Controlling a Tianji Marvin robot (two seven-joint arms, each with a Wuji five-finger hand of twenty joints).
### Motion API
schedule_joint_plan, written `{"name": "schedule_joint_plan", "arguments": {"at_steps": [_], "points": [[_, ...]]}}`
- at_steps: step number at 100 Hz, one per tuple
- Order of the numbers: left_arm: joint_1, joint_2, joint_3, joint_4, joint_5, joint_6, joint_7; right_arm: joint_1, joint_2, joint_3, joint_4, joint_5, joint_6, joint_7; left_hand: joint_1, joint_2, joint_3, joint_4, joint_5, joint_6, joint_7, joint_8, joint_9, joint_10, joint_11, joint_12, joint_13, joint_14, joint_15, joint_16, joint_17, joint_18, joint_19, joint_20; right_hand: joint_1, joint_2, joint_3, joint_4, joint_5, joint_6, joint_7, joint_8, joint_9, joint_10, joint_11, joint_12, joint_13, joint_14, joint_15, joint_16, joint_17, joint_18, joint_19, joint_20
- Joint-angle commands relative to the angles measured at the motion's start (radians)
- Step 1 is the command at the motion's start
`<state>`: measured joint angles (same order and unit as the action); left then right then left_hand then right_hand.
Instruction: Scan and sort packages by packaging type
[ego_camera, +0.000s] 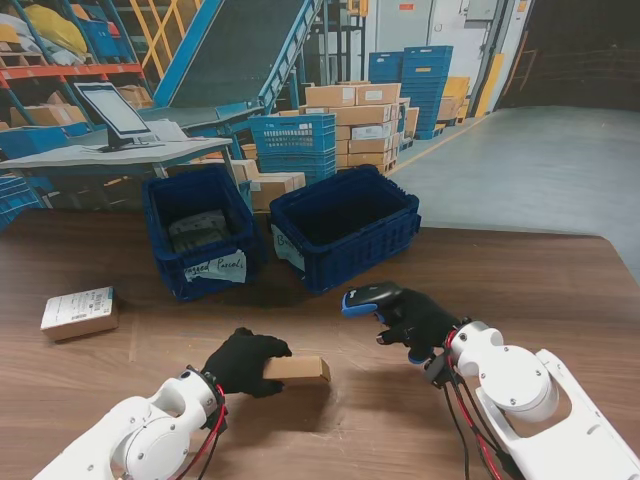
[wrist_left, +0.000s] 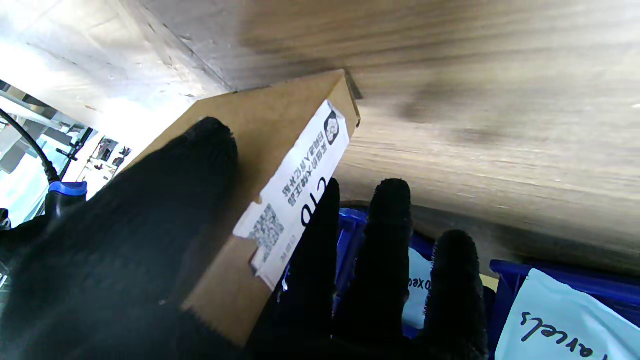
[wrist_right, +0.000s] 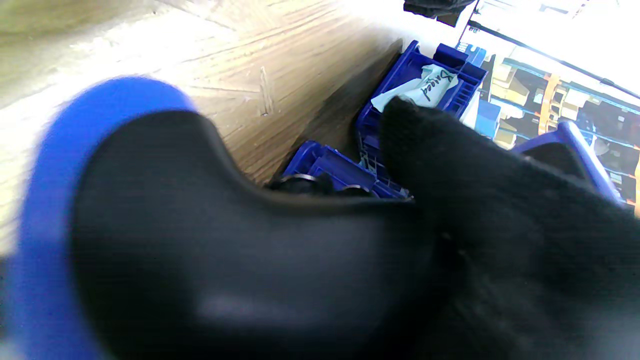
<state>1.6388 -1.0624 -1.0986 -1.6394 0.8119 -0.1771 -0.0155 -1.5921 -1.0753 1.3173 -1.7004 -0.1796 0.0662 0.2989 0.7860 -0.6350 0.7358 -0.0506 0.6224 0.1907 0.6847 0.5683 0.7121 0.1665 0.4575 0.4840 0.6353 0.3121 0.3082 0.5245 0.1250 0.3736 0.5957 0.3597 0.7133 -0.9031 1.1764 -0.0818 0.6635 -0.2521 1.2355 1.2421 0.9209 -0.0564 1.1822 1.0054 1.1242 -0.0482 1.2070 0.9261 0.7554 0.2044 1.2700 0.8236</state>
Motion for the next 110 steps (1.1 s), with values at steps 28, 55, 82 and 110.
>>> {"name": "schedule_joint_plan", "arguments": {"at_steps": [28, 55, 82, 110], "points": [[0.012, 0.007, -0.007, -0.036, 0.019, 0.018, -0.058, -0.006, -0.004, 0.002, -0.016, -0.003, 0.008, 0.016, -0.127, 0.125, 0.044, 0.050, -0.058, 0.015, -0.181, -0.048, -0.177, 0.033, -0.089, -0.050, -0.133, -0.005, -0.079, -0.055, -0.066, -0.020, -0.089, -0.025, 0.084, 0.051, 0.014, 0.003, 0.055, -0.059, 0.072, 0.049, -0.016, 0.012, -0.003, 0.009, 0.017, -0.035, 0.033, 0.024, 0.001, -0.001, -0.002, 0.005], [0.021, 0.011, -0.021, -0.058, 0.041, 0.027, -0.078, -0.007, -0.004, 0.001, -0.025, -0.011, 0.010, 0.012, -0.177, 0.131, 0.012, 0.039, -0.082, 0.042, -0.334, -0.114, -0.264, 0.052, -0.141, -0.083, -0.214, 0.011, -0.122, -0.101, -0.095, -0.016, -0.148, -0.032, 0.086, 0.052, 0.014, 0.003, 0.055, -0.059, 0.071, 0.049, -0.016, 0.012, -0.004, 0.009, 0.017, -0.035, 0.033, 0.024, 0.001, -0.001, -0.002, 0.005], [0.061, 0.018, -0.059, -0.119, 0.057, 0.028, -0.121, -0.008, -0.004, -0.003, -0.038, -0.021, 0.019, 0.008, -0.195, 0.147, -0.022, 0.035, -0.103, 0.067, -0.475, -0.181, -0.324, 0.062, -0.180, -0.110, -0.262, 0.021, -0.145, -0.130, -0.113, -0.010, -0.191, -0.031, 0.086, 0.053, 0.013, 0.004, 0.055, -0.059, 0.071, 0.049, -0.016, 0.012, -0.004, 0.010, 0.016, -0.035, 0.033, 0.024, 0.000, -0.001, -0.003, 0.005], [0.123, 0.021, -0.111, -0.181, 0.065, 0.001, -0.144, -0.014, -0.005, -0.010, -0.071, -0.039, 0.040, -0.006, -0.205, 0.160, -0.049, 0.032, -0.127, 0.078, -0.543, -0.206, -0.361, 0.068, -0.202, -0.122, -0.305, 0.034, -0.165, -0.148, -0.125, 0.000, -0.222, -0.030, 0.085, 0.054, 0.011, 0.003, 0.055, -0.059, 0.071, 0.049, -0.016, 0.012, -0.005, 0.010, 0.015, -0.035, 0.032, 0.024, 0.001, 0.000, -0.003, 0.005]]}}
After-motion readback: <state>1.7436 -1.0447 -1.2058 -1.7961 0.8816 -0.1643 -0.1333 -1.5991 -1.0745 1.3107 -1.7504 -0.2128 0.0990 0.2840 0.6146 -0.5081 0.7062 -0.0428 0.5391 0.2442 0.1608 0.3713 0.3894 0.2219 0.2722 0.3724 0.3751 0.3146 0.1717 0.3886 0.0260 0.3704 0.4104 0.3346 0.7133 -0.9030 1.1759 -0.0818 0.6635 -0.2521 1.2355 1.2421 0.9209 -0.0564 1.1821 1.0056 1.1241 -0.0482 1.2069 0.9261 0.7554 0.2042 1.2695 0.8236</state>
